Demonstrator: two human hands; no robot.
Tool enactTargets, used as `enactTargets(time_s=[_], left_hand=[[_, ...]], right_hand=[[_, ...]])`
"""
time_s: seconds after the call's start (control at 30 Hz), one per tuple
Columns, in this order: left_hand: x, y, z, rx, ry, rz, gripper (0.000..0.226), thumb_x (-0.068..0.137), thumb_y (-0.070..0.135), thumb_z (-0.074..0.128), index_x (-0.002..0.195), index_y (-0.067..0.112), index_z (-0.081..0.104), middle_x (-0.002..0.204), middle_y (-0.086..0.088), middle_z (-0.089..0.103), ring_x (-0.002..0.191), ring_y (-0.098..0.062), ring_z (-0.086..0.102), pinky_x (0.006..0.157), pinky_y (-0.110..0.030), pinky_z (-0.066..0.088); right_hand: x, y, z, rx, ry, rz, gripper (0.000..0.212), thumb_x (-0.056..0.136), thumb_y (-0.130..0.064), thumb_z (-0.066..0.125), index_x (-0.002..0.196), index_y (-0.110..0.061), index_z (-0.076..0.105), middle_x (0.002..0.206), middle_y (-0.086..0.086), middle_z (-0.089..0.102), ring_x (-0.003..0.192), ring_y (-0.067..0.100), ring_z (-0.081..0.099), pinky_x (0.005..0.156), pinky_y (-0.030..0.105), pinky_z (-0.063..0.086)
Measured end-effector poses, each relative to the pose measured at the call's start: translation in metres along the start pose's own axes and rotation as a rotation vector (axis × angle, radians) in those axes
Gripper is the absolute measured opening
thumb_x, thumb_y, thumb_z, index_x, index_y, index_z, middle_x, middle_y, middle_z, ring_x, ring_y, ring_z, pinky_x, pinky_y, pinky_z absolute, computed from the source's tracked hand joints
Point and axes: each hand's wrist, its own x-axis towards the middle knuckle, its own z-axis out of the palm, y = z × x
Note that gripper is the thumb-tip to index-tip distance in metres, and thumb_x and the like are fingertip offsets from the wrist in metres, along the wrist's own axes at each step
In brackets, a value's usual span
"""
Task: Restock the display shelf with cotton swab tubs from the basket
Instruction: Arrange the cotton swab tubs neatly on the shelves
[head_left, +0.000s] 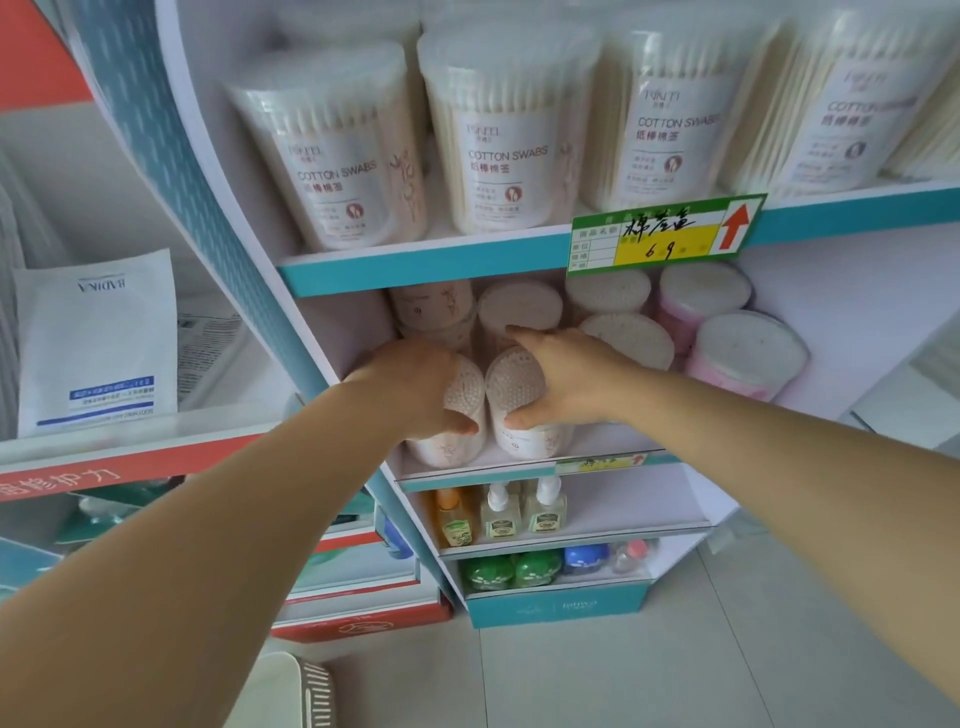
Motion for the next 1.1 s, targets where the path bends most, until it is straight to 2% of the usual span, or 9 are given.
enactTargets(time_s=[0.1, 0.2, 0.37, 0.53, 0.67, 0.73, 0.83, 0.93, 1.1], left_hand=[[-0.002, 0.001, -0.003, -0.019, -0.010, 0.004, 0.069, 0.079, 0.054, 0.065, 0.137, 0.025, 0.043, 0.133, -0.002, 0.053, 0.119, -0.022, 0.052, 0.095, -0.031, 0.044], [-0.003, 0.002, -0.004, -0.042, 0.001, 0.008, 0.070, 0.078, 0.052, 0.068, 0.138, 0.026, 0.041, 0.132, -0.001, 0.055, 0.116, -0.022, 0.054, 0.091, -0.028, 0.045], [0.004, 0.005, -0.003, -0.071, 0.020, 0.002, 0.082, 0.072, 0.070, 0.060, 0.139, 0.028, 0.036, 0.133, 0.002, 0.054, 0.115, -0.021, 0.054, 0.085, -0.028, 0.044], [0.015, 0.022, 0.001, -0.061, -0.004, 0.052, 0.097, 0.068, 0.084, 0.041, 0.146, 0.033, 0.013, 0.144, 0.002, 0.044, 0.124, -0.023, 0.048, 0.098, -0.032, 0.042], [0.025, 0.034, 0.007, 0.064, -0.047, 0.105, 0.097, 0.066, 0.089, 0.034, 0.146, 0.042, 0.003, 0.143, 0.001, 0.045, 0.120, -0.024, 0.052, 0.094, -0.038, 0.049], [0.028, 0.036, 0.006, 0.095, -0.077, 0.098, 0.096, 0.069, 0.087, 0.033, 0.147, 0.042, 0.001, 0.148, 0.001, 0.040, 0.125, -0.024, 0.049, 0.097, -0.037, 0.047], [0.030, 0.035, 0.003, 0.096, -0.090, 0.106, 0.094, 0.071, 0.083, 0.037, 0.148, 0.041, 0.003, 0.147, 0.000, 0.043, 0.126, -0.024, 0.048, 0.098, -0.033, 0.043], [0.029, 0.036, -0.001, 0.096, -0.107, 0.103, 0.093, 0.073, 0.081, 0.040, 0.148, 0.039, 0.005, 0.145, -0.001, 0.045, 0.127, -0.023, 0.047, 0.099, -0.032, 0.040], [0.028, 0.037, -0.001, 0.099, -0.119, 0.111, 0.093, 0.074, 0.079, 0.041, 0.149, 0.037, 0.007, 0.146, 0.000, 0.044, 0.127, -0.022, 0.048, 0.098, -0.029, 0.040]], right_hand=[[-0.008, 0.013, -0.004, 0.038, 0.105, -0.003, 0.087, 0.079, -0.057, 0.062, 0.148, -0.019, 0.026, 0.151, 0.007, 0.037, 0.136, 0.027, 0.036, 0.109, 0.038, 0.034], [-0.015, 0.041, -0.016, 0.048, 0.287, 0.153, 0.072, 0.086, -0.056, 0.053, 0.144, -0.016, 0.035, 0.148, 0.010, 0.040, 0.134, 0.030, 0.036, 0.106, 0.039, 0.034], [-0.017, 0.076, -0.024, 0.099, 0.033, 0.354, 0.107, 0.069, -0.068, 0.064, 0.150, -0.016, 0.017, 0.154, 0.013, 0.027, 0.139, 0.033, 0.029, 0.110, 0.040, 0.032], [-0.014, 0.078, -0.017, 0.043, 0.095, 0.353, 0.108, 0.064, -0.064, 0.072, 0.147, -0.015, 0.023, 0.149, 0.015, 0.035, 0.134, 0.034, 0.034, 0.106, 0.042, 0.036], [-0.020, 0.076, -0.024, -0.299, 0.073, 0.410, 0.095, 0.072, -0.083, 0.040, 0.143, -0.020, 0.034, 0.142, 0.015, 0.042, 0.129, 0.034, 0.038, 0.101, 0.049, 0.032], [-0.020, 0.079, -0.034, -0.227, 0.041, 0.403, 0.090, 0.077, -0.083, 0.025, 0.143, -0.022, 0.037, 0.146, 0.013, 0.038, 0.132, 0.035, 0.034, 0.104, 0.050, 0.029], [-0.016, 0.084, -0.042, 0.069, -0.130, 0.252, 0.101, 0.069, -0.079, 0.050, 0.150, -0.028, 0.018, 0.157, 0.006, 0.021, 0.141, 0.028, 0.027, 0.112, 0.041, 0.030], [-0.017, 0.080, -0.029, -0.033, -0.128, 0.190, 0.109, 0.067, -0.060, 0.071, 0.151, -0.022, 0.013, 0.154, 0.009, 0.028, 0.137, 0.027, 0.033, 0.108, 0.038, 0.037], [-0.025, 0.076, -0.033, -0.041, -0.047, 0.199, 0.102, 0.073, -0.073, 0.055, 0.149, -0.015, 0.022, 0.150, 0.010, 0.037, 0.131, 0.028, 0.042, 0.102, 0.035, 0.041]])
